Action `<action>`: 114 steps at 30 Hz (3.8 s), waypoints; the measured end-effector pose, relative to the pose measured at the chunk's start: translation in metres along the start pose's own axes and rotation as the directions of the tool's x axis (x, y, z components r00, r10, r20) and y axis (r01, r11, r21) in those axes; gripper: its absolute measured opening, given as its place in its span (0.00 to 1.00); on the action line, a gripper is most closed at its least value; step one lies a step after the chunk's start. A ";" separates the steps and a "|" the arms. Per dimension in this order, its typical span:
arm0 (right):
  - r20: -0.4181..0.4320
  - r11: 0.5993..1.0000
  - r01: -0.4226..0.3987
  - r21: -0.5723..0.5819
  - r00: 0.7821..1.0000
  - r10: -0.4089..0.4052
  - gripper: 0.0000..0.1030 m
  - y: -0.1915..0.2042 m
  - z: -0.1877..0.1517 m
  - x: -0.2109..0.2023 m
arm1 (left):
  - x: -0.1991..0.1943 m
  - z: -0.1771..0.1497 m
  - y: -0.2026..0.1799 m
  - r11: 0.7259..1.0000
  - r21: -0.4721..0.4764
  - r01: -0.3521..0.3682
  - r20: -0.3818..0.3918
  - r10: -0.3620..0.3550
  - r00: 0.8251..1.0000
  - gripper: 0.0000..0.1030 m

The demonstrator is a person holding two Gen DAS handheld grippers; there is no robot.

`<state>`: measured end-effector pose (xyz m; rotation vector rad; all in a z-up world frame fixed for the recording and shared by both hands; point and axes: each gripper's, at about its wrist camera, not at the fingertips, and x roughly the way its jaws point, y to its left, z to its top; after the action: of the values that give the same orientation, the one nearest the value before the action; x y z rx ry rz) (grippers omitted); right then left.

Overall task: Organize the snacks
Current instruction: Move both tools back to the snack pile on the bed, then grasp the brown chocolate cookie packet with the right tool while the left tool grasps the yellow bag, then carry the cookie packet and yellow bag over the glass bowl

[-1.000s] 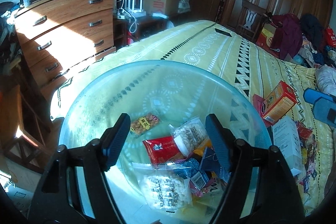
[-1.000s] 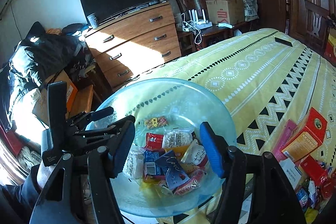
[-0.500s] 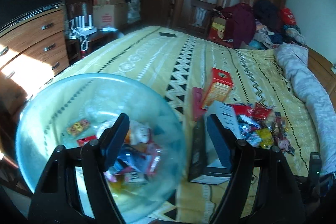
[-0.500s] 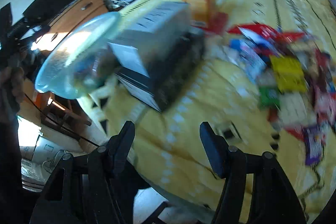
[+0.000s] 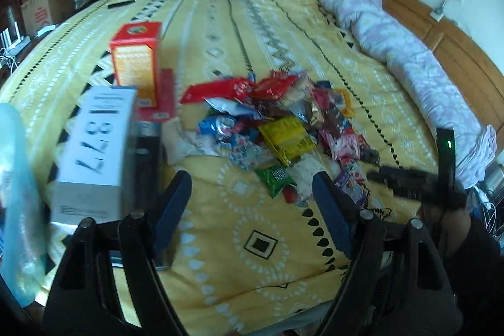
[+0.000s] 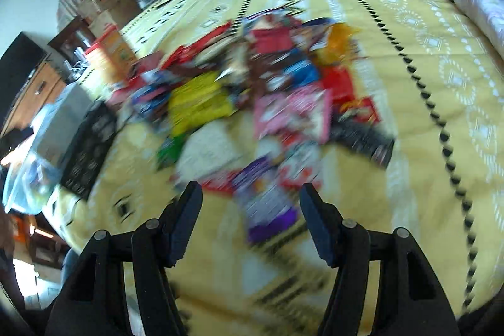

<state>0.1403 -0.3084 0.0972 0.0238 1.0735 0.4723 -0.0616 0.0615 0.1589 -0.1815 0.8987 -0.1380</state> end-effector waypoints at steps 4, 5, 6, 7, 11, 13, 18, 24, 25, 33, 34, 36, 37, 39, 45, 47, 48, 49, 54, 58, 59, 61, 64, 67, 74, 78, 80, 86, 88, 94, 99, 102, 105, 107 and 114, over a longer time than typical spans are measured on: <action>-0.034 0.997 0.021 -0.079 0.999 -0.024 0.66 -0.011 0.043 0.034 | 0.016 -0.001 -0.003 1.000 0.000 -0.002 -0.044 0.002 0.999 0.78; -0.042 0.994 0.027 -0.104 0.999 -0.032 0.66 -0.011 0.050 0.042 | 0.020 -0.001 -0.002 1.000 -0.003 0.003 -0.055 -0.003 0.999 0.78; -0.043 0.991 0.035 -0.132 0.998 -0.041 0.66 -0.011 0.061 0.049 | 0.024 -0.001 -0.002 1.000 -0.009 0.011 -0.065 -0.012 0.998 0.78; -0.038 0.987 0.043 -0.155 0.998 -0.049 0.66 -0.011 0.071 0.054 | 0.030 0.000 -0.002 1.000 -0.018 0.016 -0.076 -0.017 0.997 0.78; -0.042 0.981 0.060 -0.187 0.997 -0.069 0.84 -0.014 0.099 0.076 | 0.053 0.004 -0.004 0.997 -0.051 0.050 -0.110 -0.055 0.992 0.78; -0.061 0.982 0.055 -0.182 0.996 -0.067 0.84 -0.019 0.106 0.089 | 0.064 0.007 -0.006 0.996 -0.058 0.064 -0.122 -0.071 0.990 0.78; -0.078 0.989 0.016 -0.147 0.997 -0.027 0.63 -0.024 0.101 0.101 | 0.086 0.014 -0.011 0.991 -0.086 0.102 -0.138 -0.113 0.984 0.78; 0.075 0.993 -0.053 -0.104 0.995 0.061 0.57 -0.016 0.064 0.035 | 0.115 0.021 -0.025 0.991 -0.051 0.127 -0.167 -0.134 0.977 0.76; 0.090 0.994 -0.064 -0.092 0.993 0.072 0.57 -0.017 0.058 0.027 | 0.122 0.024 -0.033 0.990 -0.016 0.143 -0.168 -0.144 0.975 0.76; 0.080 0.984 -0.164 0.075 0.984 0.158 0.57 -0.026 -0.001 -0.012 | 0.191 0.054 -0.041 0.990 0.072 0.123 -0.209 -0.105 0.972 0.77; 0.073 0.983 -0.162 0.082 0.985 0.156 0.57 -0.027 -0.008 -0.014 | 0.196 0.052 -0.042 0.988 0.093 0.120 -0.221 -0.097 0.971 0.77; 0.061 0.981 -0.168 0.097 0.985 0.163 0.57 -0.028 -0.016 -0.016 | 0.192 0.043 -0.051 0.978 0.130 0.162 -0.266 -0.123 0.956 0.77; 0.058 0.980 -0.166 0.109 0.985 0.161 0.57 -0.031 -0.021 -0.019 | 0.183 0.036 -0.056 0.962 0.135 0.237 -0.304 -0.187 0.934 0.77; 0.064 0.977 -0.168 0.132 0.985 0.160 0.57 -0.040 -0.028 -0.025 | 0.168 0.023 -0.062 0.922 0.096 0.374 -0.388 -0.312 0.867 0.65; 0.088 0.974 -0.172 0.146 0.983 0.161 0.58 -0.047 -0.032 -0.031 | 0.123 -0.006 -0.062 0.940 0.088 0.331 -0.355 -0.280 0.892 0.63; 0.103 0.973 -0.171 0.157 0.982 0.156 0.59 -0.049 -0.037 -0.036 | 0.119 -0.010 -0.069 0.952 0.105 0.288 -0.315 -0.243 0.917 0.66; 0.112 0.972 -0.171 0.163 0.982 0.154 0.59 -0.050 -0.039 -0.039 | 0.120 -0.012 -0.076 0.951 0.120 0.285 -0.309 -0.237 0.921 0.70; 0.119 0.971 -0.170 0.166 0.981 0.152 0.59 -0.051 -0.040 -0.042 | 0.121 -0.013 -0.083 0.952 0.146 0.269 -0.302 -0.216 0.928 0.71; 0.134 0.968 -0.162 0.190 0.981 0.138 0.59 -0.062 -0.045 -0.050 | 0.139 -0.010 -0.126 0.913 0.326 0.244 -0.264 -0.160 0.951 0.77; 0.151 0.962 -0.167 0.216 0.979 0.136 0.59 -0.073 -0.046 -0.057 | 0.161 -0.015 -0.146 0.892 0.421 0.164 -0.250 -0.060 0.966 0.81; 0.152 0.962 -0.168 0.217 0.979 0.136 0.59 -0.074 -0.046 -0.057 | 0.166 -0.016 -0.147 0.893 0.422 0.157 -0.255 -0.050 0.966 0.81; 0.154 0.961 -0.170 0.216 0.978 0.138 0.59 -0.075 -0.046 -0.059 | 0.174 -0.017 -0.148 0.894 0.428 0.131 -0.252 -0.021 0.968 0.81; 0.158 0.960 -0.176 0.215 0.977 0.144 0.59 -0.076 -0.045 -0.059 | 0.177 -0.017 -0.142 0.904 0.404 0.137 -0.251 -0.035 0.967 0.78; 0.161 0.960 -0.182 0.215 0.976 0.148 0.59 -0.076 -0.046 -0.060 | 0.176 -0.016 -0.139 0.908 0.394 0.141 -0.254 -0.040 0.966 0.72; 0.187 0.962 -0.183 0.201 0.971 0.146 0.59 -0.069 -0.044 -0.067 | 0.143 -0.014 -0.131 0.927 0.348 0.144 -0.174 -0.087 0.981 0.71; 0.209 0.966 -0.180 0.184 0.968 0.140 0.59 -0.063 -0.040 -0.076 | 0.100 0.001 -0.125 0.937 0.334 0.098 -0.060 -0.082 0.995 0.71; 0.219 0.969 -0.180 0.172 0.966 0.140 0.59 -0.058 -0.036 -0.082 | 0.078 0.010 -0.118 0.944 0.324 0.057 -0.003 -0.060 0.998 0.71; 0.256 0.980 -0.177 0.095 0.955 0.148 0.59 -0.028 -0.015 -0.103 | 0.005 0.038 -0.074 0.965 0.248 -0.090 0.162 0.050 0.985 0.71; 0.274 0.983 -0.176 0.051 0.949 0.156 0.59 -0.012 -0.002 -0.113 | -0.019 0.046 -0.055 0.968 0.208 -0.139 0.204 0.097 0.974 0.71; 0.317 0.980 -0.172 -0.100 0.928 0.195 0.59 0.053 0.048 -0.133 | -0.080 0.054 0.010 0.954 0.072 -0.290 0.293 0.258 0.921 0.71; 0.340 0.953 -0.191 -0.233 0.902 0.264 0.59 0.127 0.085 -0.148 | -0.128 0.051 0.060 0.915 -0.046 -0.402 0.350 0.391 0.851 0.71; 0.336 0.926 -0.214 -0.312 0.886 0.318 0.59 0.179 0.103 -0.152 | -0.152 0.046 0.084 0.892 -0.101 -0.442 0.372 0.445 0.815 0.71; 0.315 0.893 -0.235 -0.384 0.875 0.367 0.59 0.232 0.116 -0.153 | -0.171 0.043 0.109 0.870 -0.150 -0.469 0.384 0.489 0.783 0.71; 0.294 0.868 -0.256 -0.426 0.868 0.400 0.59 0.266 0.122 -0.153 | -0.182 0.040 0.125 0.857 -0.184 -0.481 0.384 0.513 0.768 0.71; 0.185 0.769 -0.333 -0.546 0.848 0.498 0.59 0.382 0.130 -0.138 | -0.204 0.023 0.175 0.801 -0.289 -0.524 0.341 0.597 0.726 0.71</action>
<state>0.0595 0.0093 0.3694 -0.1137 0.5892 1.1144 -0.1616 0.2743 0.2910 -0.0841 0.4969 0.5436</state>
